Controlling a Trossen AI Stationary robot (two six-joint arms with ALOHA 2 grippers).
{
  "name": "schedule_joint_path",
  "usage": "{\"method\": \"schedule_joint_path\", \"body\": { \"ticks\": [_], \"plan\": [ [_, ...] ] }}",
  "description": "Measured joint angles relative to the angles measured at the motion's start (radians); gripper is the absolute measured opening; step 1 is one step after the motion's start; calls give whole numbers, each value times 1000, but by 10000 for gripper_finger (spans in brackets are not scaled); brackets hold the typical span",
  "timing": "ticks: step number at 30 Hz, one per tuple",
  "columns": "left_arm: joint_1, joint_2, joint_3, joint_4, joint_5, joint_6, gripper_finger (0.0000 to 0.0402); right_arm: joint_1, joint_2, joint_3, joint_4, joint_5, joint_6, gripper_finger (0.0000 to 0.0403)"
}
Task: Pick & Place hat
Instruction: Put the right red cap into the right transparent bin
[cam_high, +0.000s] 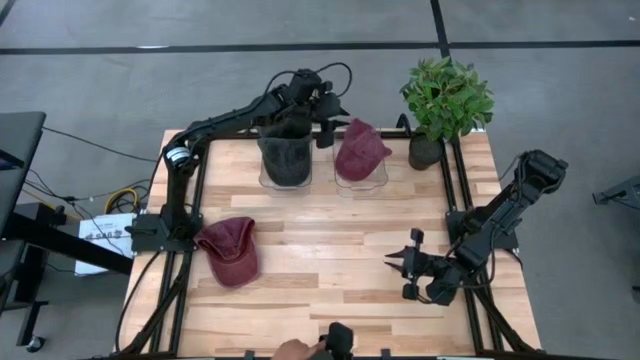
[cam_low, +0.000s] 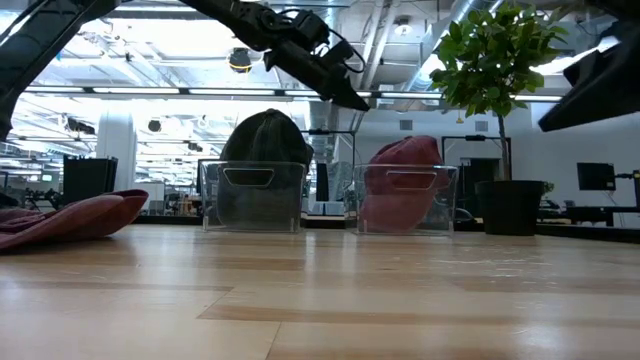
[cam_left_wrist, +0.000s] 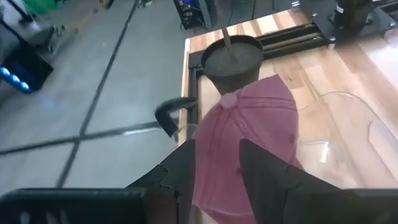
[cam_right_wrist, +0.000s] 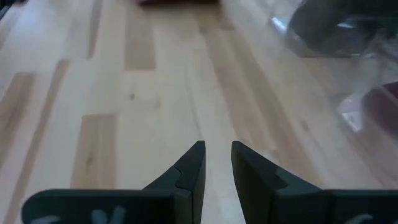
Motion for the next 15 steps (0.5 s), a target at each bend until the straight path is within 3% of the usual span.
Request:
{"method": "schedule_joint_path", "body": {
  "ticks": [4,9,15],
  "plan": [
    [-24,-38,-1,-117,-1,-41,121,-30,0,0,11,75,26,70],
    [-89,-170,-2,-342,-4,-107,121,-76,-7,0,2,204,63,70],
    [-250,-407,-156,-352,-18,-260,121,-176,-54,0,3,342,70,70]
  ]
}}
